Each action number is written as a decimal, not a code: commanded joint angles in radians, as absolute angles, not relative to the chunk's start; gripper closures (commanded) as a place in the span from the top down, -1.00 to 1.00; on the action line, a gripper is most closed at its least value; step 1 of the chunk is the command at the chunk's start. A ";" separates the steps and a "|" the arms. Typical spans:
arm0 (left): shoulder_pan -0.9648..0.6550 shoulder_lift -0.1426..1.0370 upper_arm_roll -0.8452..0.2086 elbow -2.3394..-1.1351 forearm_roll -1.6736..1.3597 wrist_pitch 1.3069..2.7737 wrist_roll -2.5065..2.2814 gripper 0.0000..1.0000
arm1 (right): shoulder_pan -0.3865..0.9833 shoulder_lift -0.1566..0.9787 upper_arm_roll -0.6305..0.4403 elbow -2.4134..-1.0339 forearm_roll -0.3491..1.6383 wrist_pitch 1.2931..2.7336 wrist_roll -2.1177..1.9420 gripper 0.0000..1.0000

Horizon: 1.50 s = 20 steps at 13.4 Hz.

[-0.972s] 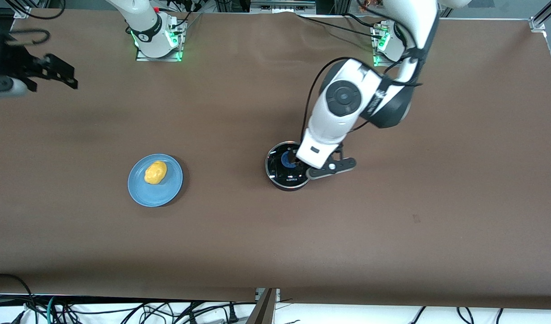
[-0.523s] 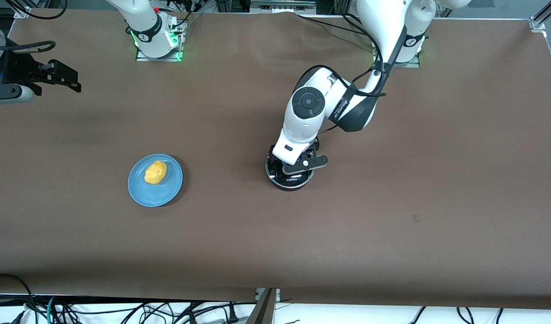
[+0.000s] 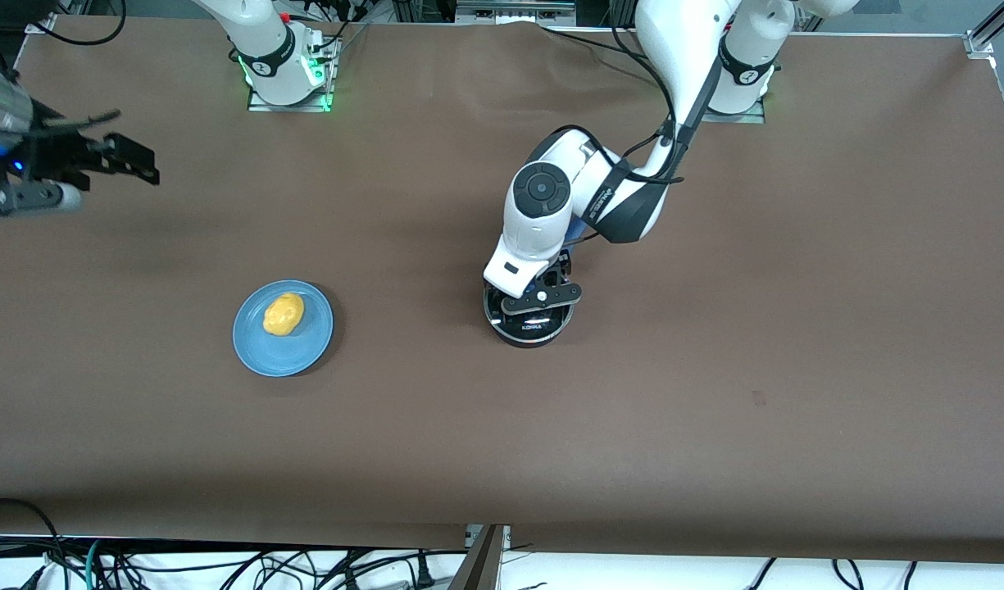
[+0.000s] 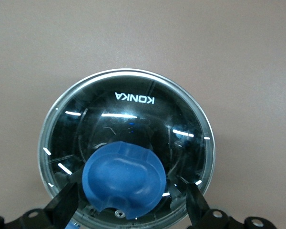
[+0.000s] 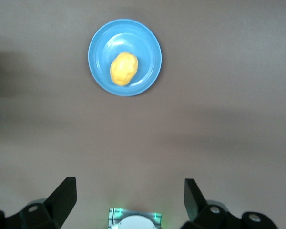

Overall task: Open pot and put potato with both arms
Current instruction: 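Lower the right gripper onto the yellow potato on the plate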

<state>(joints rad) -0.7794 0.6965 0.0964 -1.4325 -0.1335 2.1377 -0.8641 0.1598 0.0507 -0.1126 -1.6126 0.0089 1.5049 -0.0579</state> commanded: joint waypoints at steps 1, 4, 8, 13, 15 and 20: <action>-0.785 0.701 0.101 -1.431 -0.112 2.149 -0.861 1.00 | 0.163 0.156 -0.104 -1.650 0.025 1.647 -0.077 1.00; -0.785 0.701 0.100 -1.431 -0.101 2.149 -0.841 0.75 | 0.164 0.225 -0.092 -1.868 0.064 1.999 -0.074 1.00; -0.785 0.701 0.097 -1.439 -0.081 2.148 -0.831 -0.11 | 0.172 0.371 -0.069 -1.976 0.084 2.299 -0.049 1.00; -0.775 0.661 0.097 -1.436 -0.084 2.131 -0.831 -0.26 | 0.196 0.466 -0.064 -1.954 0.112 2.391 0.011 1.00; -0.756 0.618 0.100 -1.436 -0.086 2.093 -0.777 -0.25 | 0.198 0.501 -0.064 -1.951 0.112 2.436 0.014 1.00; -0.565 0.488 0.100 -1.503 -0.107 2.052 -0.504 -0.24 | 0.198 0.540 -0.064 -1.951 0.161 2.465 0.015 0.72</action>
<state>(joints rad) -0.6544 0.5759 0.1142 -1.4271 -0.1016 2.0682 -0.6516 0.1965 0.5218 -0.0655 -1.9637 0.1200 2.4564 0.0070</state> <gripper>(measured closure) 0.564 0.018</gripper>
